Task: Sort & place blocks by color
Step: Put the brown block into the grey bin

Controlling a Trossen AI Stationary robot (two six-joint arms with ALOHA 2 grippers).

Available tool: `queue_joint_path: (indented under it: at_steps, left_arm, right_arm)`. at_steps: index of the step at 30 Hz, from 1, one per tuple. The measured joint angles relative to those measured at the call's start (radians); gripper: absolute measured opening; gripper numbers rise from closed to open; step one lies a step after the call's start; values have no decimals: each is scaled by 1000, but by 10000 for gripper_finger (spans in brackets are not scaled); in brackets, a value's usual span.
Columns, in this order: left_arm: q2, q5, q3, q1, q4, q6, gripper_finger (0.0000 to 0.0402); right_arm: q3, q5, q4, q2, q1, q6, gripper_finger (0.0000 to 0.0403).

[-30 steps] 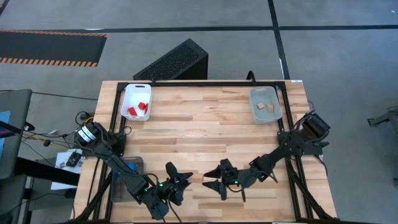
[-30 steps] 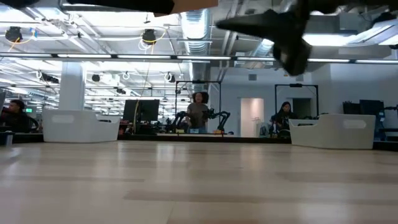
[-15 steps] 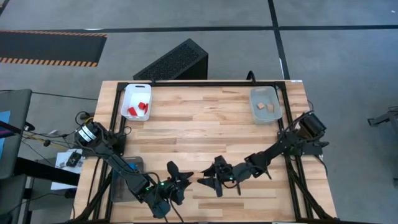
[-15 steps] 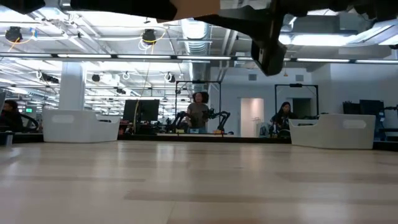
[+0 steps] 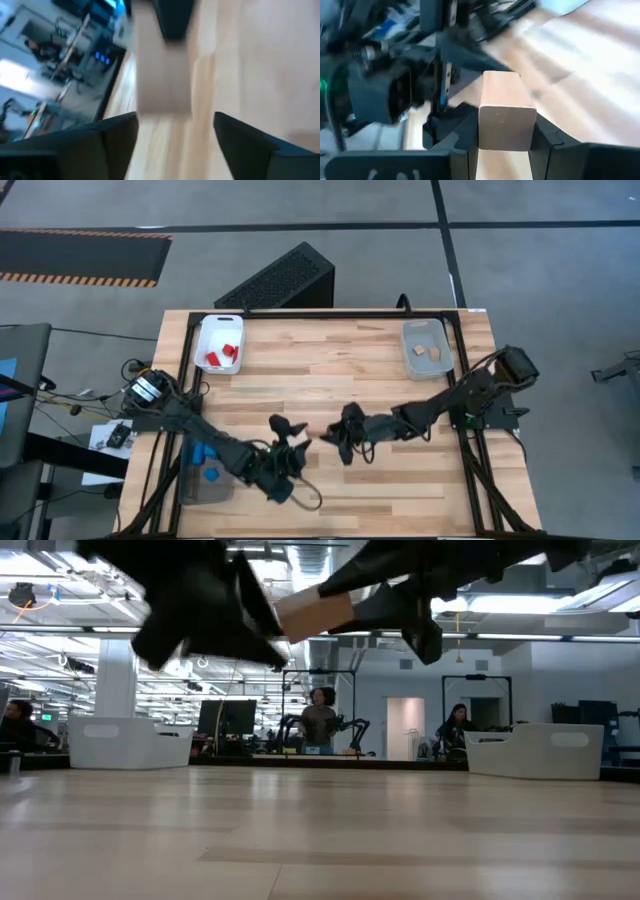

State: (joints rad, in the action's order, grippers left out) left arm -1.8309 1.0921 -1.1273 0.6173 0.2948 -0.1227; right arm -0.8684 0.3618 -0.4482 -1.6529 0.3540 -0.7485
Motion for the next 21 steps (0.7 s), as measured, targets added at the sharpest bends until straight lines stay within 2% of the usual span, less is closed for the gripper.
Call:
queue_joint_path:
  at_steps: [4, 8, 11, 17, 21]
  left_arm:
    - [6, -16, 39, -69, 85, -30, 289]
    - [80, -76, 144, -163, 27, 7, 318]
    - [171, -187, 277, -251, -140, 97, 326]
    - [356, -536, 538, -427, -662, 293, 327]
    - [438, -732, 623, -527, -830, 345, 327]
  right_arm:
    - [-2, 9, 153, 74, -71, 46, 122]
    - [-1, 11, 353, 136, -154, 105, 122]
    - [-1, 10, 448, 177, -218, 155, 122]
    - [8, 9, 638, 244, -315, 228, 122]
    - [9, 7, 753, 284, -351, 248, 122]
